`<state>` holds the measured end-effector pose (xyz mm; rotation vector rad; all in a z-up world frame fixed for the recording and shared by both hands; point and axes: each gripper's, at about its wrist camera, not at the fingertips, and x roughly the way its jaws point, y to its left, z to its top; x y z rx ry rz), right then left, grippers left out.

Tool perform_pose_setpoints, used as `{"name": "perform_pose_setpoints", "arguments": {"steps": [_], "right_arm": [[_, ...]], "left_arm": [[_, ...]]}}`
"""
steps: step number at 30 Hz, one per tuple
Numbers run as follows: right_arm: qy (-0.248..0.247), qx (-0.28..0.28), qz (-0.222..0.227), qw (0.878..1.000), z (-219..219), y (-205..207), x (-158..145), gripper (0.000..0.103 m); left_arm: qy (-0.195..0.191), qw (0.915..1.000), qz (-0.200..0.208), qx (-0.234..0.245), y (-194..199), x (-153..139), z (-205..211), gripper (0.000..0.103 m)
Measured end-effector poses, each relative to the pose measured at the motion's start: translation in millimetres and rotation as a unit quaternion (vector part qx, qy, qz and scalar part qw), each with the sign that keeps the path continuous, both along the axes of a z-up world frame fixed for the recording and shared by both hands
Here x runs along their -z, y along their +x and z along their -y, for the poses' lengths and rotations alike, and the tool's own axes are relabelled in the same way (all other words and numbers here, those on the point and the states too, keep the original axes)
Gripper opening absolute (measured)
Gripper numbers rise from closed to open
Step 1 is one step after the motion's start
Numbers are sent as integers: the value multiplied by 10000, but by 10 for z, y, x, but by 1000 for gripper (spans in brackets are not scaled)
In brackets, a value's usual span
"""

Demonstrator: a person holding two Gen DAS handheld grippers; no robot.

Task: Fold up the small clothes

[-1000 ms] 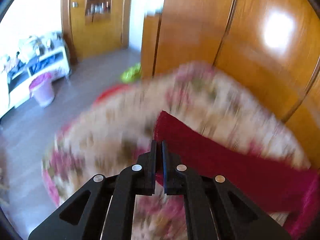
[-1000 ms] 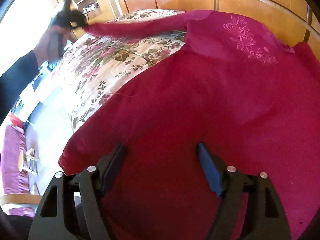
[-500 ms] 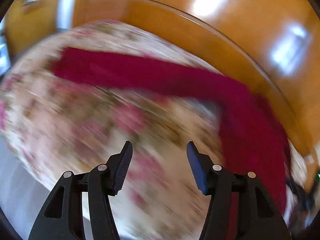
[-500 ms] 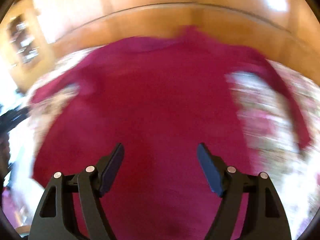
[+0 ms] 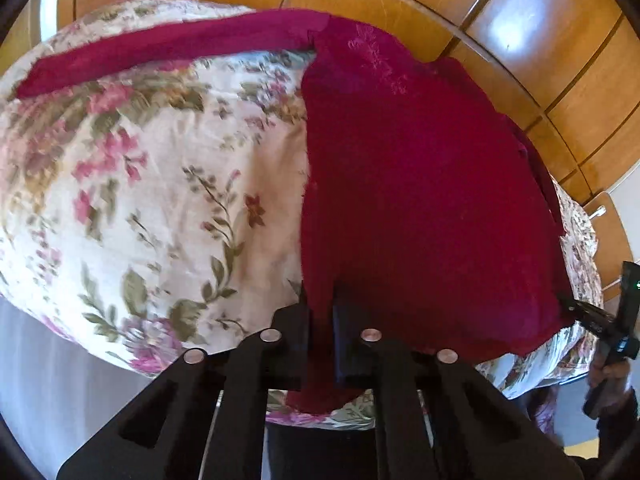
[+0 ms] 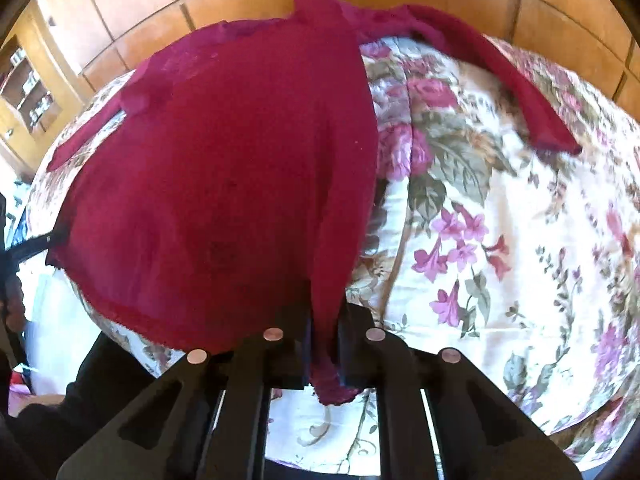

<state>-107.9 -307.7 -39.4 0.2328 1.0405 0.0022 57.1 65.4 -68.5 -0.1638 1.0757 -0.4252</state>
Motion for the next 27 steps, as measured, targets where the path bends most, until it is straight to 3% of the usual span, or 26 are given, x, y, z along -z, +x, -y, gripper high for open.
{"name": "perform_pose_setpoints", "arguments": {"steps": [4, 9, 11, 12, 14, 16, 19, 20, 22, 23, 24, 25, 26, 27], "right_arm": [[423, -282, 205, 9985, 74, -259, -246, 6], [329, -898, -312, 9949, -162, -438, -55, 9], [401, -678, -245, 9966, -73, -403, -58, 23], [427, -418, -71, 9982, 54, -358, -110, 37], [129, 226, 321, 9991, 368, -210, -243, 50], [-193, 791, 485, 9955, 631, -51, -307, 52], [-816, 1633, 726, 9805, 1066, 324, -357, 57], [-945, 1692, 751, 9782, 1146, 432, -343, 63], [-1401, 1721, 605, 9732, 1266, 740, -258, 65], [-1619, 1697, 461, 9710, 1314, 873, -179, 63], [-1910, 1623, 184, 9679, 1364, 1039, -50, 54], [-2106, 1621, -8, 9640, 1394, 1082, 48, 40], [-2284, 1628, -243, 9595, 1434, 1133, 136, 5], [-2297, 1654, -309, 9586, 1494, 1151, 150, 4]], "left_arm": [[209, 9995, 214, 95, -76, -136, -71, 6], [396, 9991, -74, -140, -81, -12, -251, 6], [414, 9988, -117, -224, -110, -19, -253, 7], [454, 9986, -48, -280, -114, -39, -245, 10], [367, 9985, 154, -368, -138, -145, -237, 32], [259, 9978, 368, -495, -126, -252, -216, 39], [206, 9964, 640, -516, -82, -409, -129, 39], [190, 9961, 697, -498, -68, -438, -87, 39], [170, 9963, 704, -471, -8, -449, 20, 39], [130, 9968, 672, -424, 19, -438, 88, 39], [99, 9971, 651, -393, 39, -430, 149, 39], [60, 9975, 622, -339, 58, -414, 226, 39], [51, 9977, 606, -295, 66, -402, 282, 39], [59, 9980, 591, -234, 80, -384, 353, 39]]}}
